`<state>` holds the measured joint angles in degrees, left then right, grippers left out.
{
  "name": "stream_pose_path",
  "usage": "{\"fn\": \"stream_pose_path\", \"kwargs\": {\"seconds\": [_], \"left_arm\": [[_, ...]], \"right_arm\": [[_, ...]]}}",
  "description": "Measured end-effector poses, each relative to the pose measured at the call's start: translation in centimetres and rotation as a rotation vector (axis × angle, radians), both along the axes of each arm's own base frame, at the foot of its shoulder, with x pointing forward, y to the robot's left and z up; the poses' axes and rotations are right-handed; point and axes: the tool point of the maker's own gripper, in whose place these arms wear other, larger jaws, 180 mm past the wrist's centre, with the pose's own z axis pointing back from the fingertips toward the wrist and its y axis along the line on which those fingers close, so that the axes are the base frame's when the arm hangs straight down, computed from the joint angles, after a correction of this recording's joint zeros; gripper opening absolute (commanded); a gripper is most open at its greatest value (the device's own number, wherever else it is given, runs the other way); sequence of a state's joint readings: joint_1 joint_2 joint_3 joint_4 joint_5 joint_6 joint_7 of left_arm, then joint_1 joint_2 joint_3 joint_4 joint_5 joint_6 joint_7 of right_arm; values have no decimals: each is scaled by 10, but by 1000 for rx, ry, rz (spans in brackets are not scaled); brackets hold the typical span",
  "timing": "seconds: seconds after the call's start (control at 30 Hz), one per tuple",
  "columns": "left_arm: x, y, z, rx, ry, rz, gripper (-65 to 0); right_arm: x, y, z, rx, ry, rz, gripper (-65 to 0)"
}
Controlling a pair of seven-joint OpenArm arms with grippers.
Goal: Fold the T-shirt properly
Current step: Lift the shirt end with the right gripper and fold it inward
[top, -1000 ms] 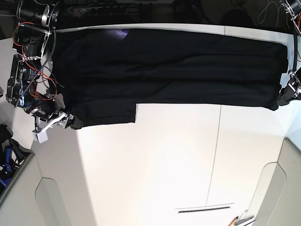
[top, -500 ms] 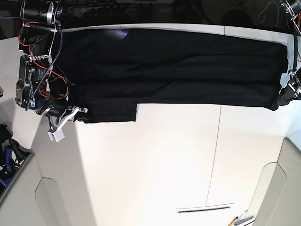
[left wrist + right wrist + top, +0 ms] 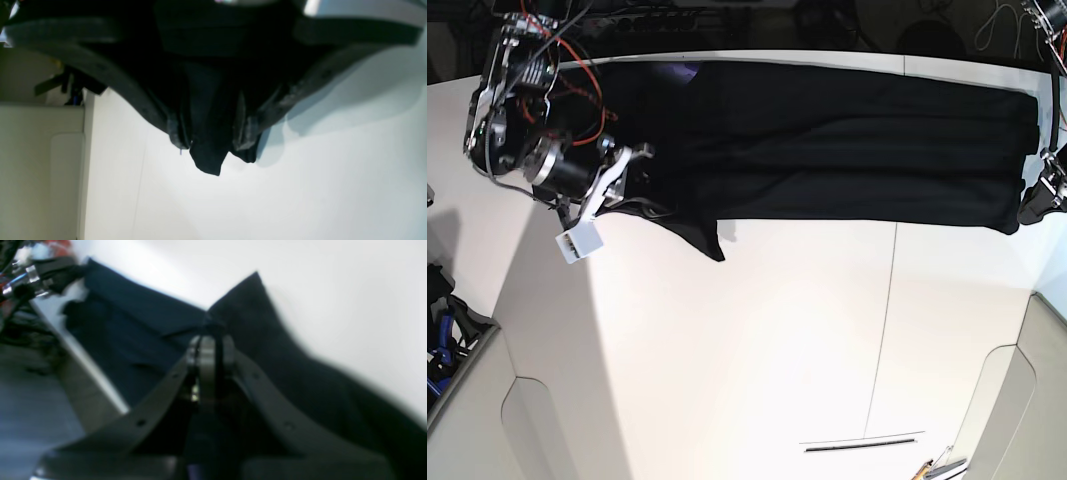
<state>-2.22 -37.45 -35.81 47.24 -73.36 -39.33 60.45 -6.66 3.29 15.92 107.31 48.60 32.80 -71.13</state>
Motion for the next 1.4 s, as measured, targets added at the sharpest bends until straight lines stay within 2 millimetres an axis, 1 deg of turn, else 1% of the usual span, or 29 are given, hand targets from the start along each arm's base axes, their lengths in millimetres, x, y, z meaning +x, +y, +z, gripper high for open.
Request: {"fn": "stream_pose_path", "kwargs": {"seconds": [0.07,0.17,0.3,0.37,0.4,0.43,0.53,0.6,0.67,0.8,0.97,1.07,1.17,1.23,1.4], "left_arm": [[0,0,0,0,-1,0,-405],[0,0,0,0,0,0,-405],[0,0,0,-1,-2,1,-405],[1,0,2,-7,-11,4,-405],[2,0,3,-10,-15,6,-405],[2,1,4,-8,-16,6,-405],[1,10,10,15,-15,6,-401],[1,17,16,33,-16,8,-364],[0,18,17,35,-8,-1,-336],[-11,15,8,32,31,-13,-330],[-40,21,-8,47,105,-9,-330],[-56,24,-18,57,138,7,-331],[-60,31,-22,96,144,28,-331],[-61,29,-26,104,145,30,-331],[-53,9,-40,72,85,65,-331]], "right_arm": [[-23,10,-5,44,42,4,-650],[-51,14,-18,60,117,9,-650],[-68,12,-27,51,167,17,-648],[-74,13,-30,45,188,34,-460],[-74,15,-27,64,184,36,-390],[-73,17,-24,81,177,37,-354],[-69,17,-16,82,146,36,-351],[-68,17,-12,77,130,38,-351],[-63,15,-10,61,111,34,-351],[-51,9,-7,10,67,12,-351],[-37,-2,-11,-63,26,-34,-351],[-36,-5,-12,-81,21,-45,-351],[-34,-6,-12,-87,15,-47,-351],[-33,-6,-11,-86,13,-48,-351],[-33,-6,-11,-86,14,-48,-351]]}}
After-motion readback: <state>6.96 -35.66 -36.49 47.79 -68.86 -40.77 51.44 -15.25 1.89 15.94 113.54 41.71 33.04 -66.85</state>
